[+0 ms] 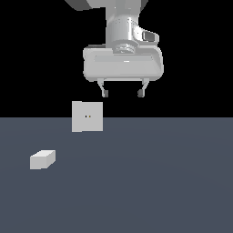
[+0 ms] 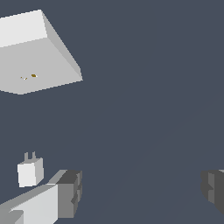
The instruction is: Plug the charger into the wall socket.
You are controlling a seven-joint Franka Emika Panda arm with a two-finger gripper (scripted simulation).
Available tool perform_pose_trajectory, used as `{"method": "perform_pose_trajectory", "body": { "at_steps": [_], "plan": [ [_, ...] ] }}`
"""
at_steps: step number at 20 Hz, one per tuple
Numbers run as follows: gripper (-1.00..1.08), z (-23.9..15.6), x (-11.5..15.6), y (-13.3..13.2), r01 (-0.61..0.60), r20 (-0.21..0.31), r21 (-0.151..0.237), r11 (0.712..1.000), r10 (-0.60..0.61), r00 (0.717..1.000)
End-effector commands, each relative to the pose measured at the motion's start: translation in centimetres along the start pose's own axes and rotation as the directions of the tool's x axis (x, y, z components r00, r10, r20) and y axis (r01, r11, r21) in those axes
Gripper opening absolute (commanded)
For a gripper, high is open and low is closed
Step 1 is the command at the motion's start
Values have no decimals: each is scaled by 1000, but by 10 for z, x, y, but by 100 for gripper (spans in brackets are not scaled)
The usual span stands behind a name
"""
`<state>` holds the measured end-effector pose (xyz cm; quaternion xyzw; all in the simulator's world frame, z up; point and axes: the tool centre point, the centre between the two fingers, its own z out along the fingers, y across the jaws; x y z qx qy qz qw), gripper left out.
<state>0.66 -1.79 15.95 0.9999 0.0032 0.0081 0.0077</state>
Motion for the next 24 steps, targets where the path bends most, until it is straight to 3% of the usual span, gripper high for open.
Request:
{"method": "perform_pose_trajectory", "body": {
  "at_steps": [1, 12, 24],
  "plan": [
    [100, 0, 0, 0, 0, 0, 0, 1000, 0, 1000],
    [100, 7, -7, -14, 8, -35, 3, 1000, -8, 999],
    [100, 30, -28, -62, 35, -151, 14, 999, -33, 988]
  ]
}}
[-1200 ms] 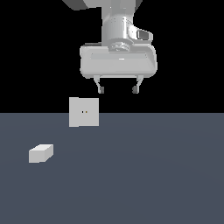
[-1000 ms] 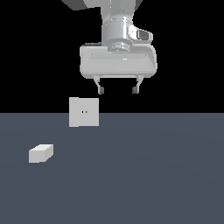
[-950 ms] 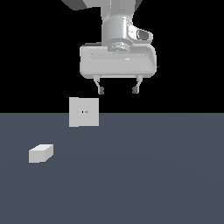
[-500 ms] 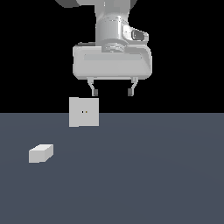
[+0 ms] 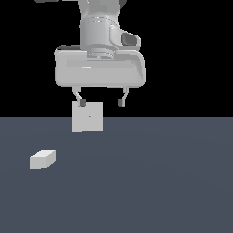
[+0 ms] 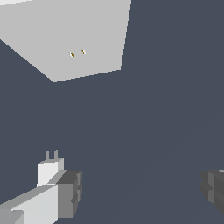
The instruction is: Plug the charger into the wall socket.
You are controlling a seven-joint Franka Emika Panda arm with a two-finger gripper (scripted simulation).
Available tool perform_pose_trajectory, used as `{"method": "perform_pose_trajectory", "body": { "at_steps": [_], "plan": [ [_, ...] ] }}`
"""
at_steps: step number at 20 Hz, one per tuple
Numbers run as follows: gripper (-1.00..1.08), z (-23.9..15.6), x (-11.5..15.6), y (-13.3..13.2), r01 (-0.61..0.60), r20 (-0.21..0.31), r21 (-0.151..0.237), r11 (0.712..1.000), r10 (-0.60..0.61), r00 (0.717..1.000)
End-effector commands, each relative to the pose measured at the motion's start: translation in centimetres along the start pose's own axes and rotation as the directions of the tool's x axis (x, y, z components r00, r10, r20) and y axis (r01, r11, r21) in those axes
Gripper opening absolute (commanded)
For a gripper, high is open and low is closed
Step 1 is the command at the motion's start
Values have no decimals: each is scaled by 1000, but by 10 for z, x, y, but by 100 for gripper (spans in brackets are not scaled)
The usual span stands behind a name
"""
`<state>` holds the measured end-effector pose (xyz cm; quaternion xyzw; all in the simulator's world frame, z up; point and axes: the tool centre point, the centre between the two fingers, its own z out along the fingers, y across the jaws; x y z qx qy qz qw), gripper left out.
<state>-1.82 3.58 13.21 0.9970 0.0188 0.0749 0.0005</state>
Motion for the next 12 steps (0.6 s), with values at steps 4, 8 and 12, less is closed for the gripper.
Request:
{"method": "perform_pose_trajectory", "body": {
  "at_steps": [4, 8, 12],
  "plan": [
    [100, 12, -12, -26, 15, -64, 7, 1000, -15, 998],
    [100, 22, -20, -45, 26, -110, 12, 1000, -25, 994],
    [100, 31, -28, -64, 38, -156, 16, 999, -35, 987]
  ]
}}
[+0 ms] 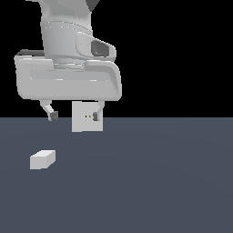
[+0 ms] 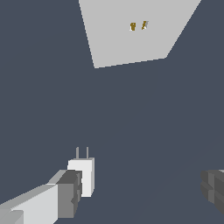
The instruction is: Plug the charger into the wall socket.
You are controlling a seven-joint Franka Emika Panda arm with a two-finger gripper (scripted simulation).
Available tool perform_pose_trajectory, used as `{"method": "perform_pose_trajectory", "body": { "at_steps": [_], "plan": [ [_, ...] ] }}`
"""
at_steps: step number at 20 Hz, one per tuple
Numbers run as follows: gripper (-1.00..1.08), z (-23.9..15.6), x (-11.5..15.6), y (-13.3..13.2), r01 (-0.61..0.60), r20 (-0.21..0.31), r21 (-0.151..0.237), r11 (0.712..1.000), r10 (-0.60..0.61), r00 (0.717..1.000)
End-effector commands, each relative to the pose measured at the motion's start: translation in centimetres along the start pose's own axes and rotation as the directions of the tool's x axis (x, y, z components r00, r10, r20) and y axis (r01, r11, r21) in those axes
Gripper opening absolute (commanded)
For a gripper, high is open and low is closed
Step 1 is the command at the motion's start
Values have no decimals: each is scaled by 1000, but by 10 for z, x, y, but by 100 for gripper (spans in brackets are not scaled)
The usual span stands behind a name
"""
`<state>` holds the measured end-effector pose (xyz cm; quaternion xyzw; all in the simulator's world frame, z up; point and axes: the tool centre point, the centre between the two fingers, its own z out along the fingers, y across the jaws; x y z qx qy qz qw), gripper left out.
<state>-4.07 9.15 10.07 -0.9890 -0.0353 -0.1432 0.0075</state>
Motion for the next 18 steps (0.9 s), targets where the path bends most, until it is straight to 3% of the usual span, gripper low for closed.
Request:
{"method": "perform_pose_trajectory", "body": {
  "at_steps": [1, 10, 18],
  "plan": [
    [100, 6, -5, -12, 7, -30, 4, 1000, -7, 1000],
    [100, 23, -18, -45, 27, -111, 6, 1000, -26, 993],
    [100, 32, -23, -59, 34, -146, 5, 999, -33, 989]
  ]
}}
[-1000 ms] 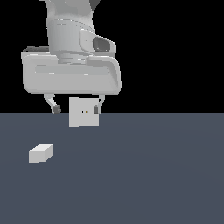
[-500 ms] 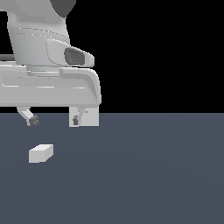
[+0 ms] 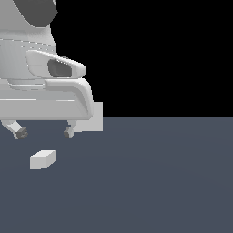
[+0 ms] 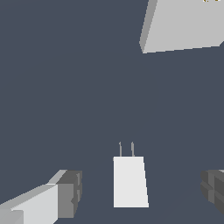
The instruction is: Plug the charger into the wall socket.
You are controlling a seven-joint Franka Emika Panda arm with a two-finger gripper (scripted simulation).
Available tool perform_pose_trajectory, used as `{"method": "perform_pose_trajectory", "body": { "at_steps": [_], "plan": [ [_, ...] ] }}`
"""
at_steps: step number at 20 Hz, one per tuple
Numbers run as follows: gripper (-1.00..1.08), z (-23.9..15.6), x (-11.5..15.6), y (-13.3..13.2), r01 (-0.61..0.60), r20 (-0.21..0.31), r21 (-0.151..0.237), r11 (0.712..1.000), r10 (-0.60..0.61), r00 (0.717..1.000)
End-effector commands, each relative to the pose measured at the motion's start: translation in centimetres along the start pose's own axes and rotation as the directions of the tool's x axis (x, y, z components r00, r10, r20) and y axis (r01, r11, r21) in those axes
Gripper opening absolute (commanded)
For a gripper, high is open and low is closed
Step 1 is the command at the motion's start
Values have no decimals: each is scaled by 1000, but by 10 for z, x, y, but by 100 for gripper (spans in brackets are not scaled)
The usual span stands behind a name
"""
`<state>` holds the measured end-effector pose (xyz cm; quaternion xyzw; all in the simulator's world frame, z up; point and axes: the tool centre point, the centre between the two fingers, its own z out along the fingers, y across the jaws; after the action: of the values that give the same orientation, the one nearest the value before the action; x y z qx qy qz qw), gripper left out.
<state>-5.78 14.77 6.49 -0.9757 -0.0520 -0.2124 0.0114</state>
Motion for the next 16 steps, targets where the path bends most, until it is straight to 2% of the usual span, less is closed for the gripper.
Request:
{"method": "perform_pose_trajectory", "body": {
  "at_steps": [1, 9, 16],
  "plan": [
    [100, 2, -1, -2, 0, -8, 0, 1000, 0, 1000],
    [100, 6, -3, -3, 1, -7, 0, 1000, -1, 1000],
    [100, 30, -15, -3, 0, -8, 1, 1000, 0, 1000]
  ]
}}
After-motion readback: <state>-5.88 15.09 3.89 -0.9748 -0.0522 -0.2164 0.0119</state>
